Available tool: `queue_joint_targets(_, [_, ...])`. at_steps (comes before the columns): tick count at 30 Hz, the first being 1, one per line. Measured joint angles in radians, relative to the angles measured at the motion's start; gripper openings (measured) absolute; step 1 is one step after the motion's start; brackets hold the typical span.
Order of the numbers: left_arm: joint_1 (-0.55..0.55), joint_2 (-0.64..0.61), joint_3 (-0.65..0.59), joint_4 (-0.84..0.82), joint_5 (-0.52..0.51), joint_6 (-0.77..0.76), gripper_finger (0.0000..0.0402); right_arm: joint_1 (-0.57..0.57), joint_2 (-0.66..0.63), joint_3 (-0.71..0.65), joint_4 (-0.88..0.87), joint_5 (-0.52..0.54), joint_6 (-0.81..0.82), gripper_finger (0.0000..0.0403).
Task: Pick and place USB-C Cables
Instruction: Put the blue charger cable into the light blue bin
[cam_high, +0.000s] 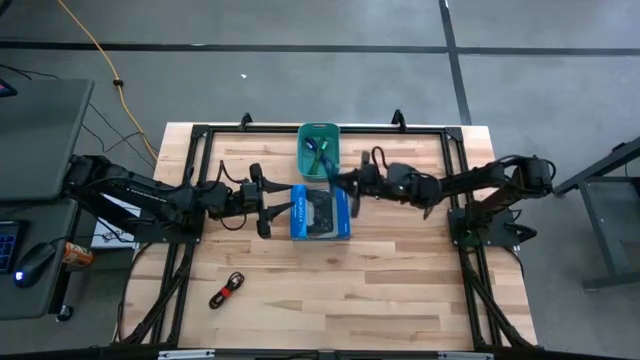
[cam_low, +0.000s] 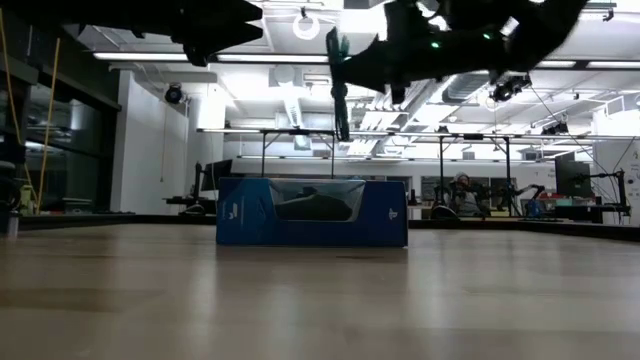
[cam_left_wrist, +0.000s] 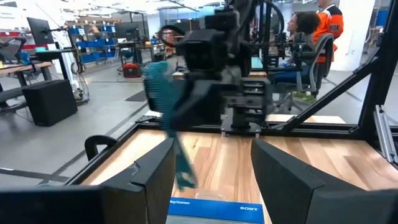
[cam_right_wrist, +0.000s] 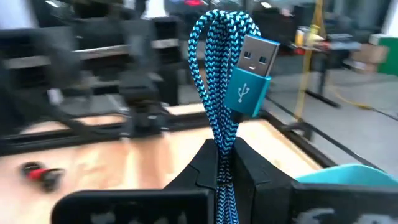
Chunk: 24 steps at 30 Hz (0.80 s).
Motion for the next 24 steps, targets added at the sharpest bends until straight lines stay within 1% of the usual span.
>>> queue_joint_targets(3, [0.000,0.000,0.000,0.013,0.000,0.000,0.0188,-0.039,0.021,0.109,-0.149,0.045,0.006,0.0003])
queue_joint_targets(6, [0.000,0.000,0.000,0.023,0.000,0.000,0.0188,-0.092,0.070,0.247,-0.330,0.078,0.047,0.0003])
queue_joint_targets(10, [0.000,0.000,0.000,0.024,0.000,0.000,0.0188,-0.157,0.179,0.447,-0.589,0.108,0.105,0.0003])
queue_joint_targets(12, [0.000,0.000,0.000,0.024,0.000,0.000,0.0188,-0.179,0.248,0.530,-0.688,0.124,0.114,0.0003])
queue_joint_targets(14, [0.000,0.000,0.000,0.023,0.000,-0.001,0.0188,-0.194,0.318,0.593,-0.744,0.141,0.123,0.0003])
queue_joint_targets(18, [0.000,0.000,0.000,0.023,0.000,-0.001,0.0188,-0.216,0.453,0.690,-0.773,0.145,0.136,0.0003])
queue_joint_targets(24, [0.000,0.000,0.000,0.022,0.000,-0.003,0.0188,-0.250,0.613,0.807,-0.845,0.145,0.218,0.0003])
